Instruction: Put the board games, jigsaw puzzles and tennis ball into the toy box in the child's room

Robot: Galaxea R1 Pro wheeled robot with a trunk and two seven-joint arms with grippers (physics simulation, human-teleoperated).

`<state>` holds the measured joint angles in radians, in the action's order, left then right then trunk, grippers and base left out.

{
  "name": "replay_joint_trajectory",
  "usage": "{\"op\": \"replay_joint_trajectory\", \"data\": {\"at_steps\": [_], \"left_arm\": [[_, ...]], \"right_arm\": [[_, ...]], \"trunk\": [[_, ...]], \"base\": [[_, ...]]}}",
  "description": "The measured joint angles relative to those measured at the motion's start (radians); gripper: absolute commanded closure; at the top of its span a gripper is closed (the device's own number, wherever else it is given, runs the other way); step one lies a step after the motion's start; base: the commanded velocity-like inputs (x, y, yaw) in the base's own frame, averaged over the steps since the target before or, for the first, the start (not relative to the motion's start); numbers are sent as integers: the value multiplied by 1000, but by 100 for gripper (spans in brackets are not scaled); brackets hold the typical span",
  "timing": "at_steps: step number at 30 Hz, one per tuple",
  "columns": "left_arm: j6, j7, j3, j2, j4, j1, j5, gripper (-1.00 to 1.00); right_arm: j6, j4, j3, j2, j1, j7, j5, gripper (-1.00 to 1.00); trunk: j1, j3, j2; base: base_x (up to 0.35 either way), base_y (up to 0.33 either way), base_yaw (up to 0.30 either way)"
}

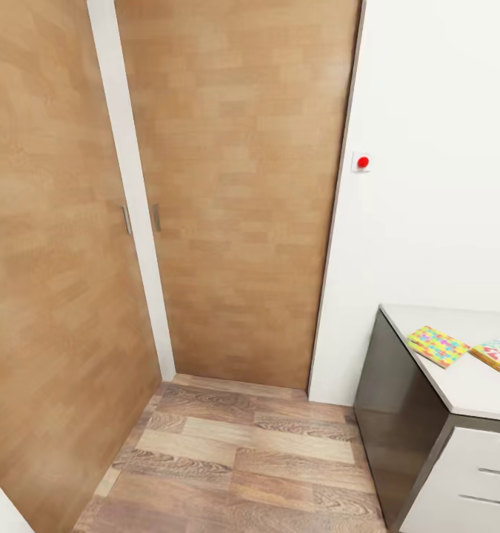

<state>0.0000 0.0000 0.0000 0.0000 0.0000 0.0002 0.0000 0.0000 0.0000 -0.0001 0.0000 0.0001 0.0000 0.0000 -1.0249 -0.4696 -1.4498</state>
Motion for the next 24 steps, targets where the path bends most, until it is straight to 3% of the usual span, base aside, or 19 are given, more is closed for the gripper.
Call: {"op": "replay_joint_trajectory", "data": {"at_steps": [9,24], "left_arm": [[1,-1,-1,-14,1,0,0,-100],[1,-1,-1,-10,-2,0,0,-100]], "right_arm": [[-3,-1,-2,20,-2,-3,-8,-100],[-6,-1,1,54,-2,-3,-9,-100]], "trunk": [[0,0,0],[0,0,0]], "base": [[0,0,0],[0,0,0]]}}
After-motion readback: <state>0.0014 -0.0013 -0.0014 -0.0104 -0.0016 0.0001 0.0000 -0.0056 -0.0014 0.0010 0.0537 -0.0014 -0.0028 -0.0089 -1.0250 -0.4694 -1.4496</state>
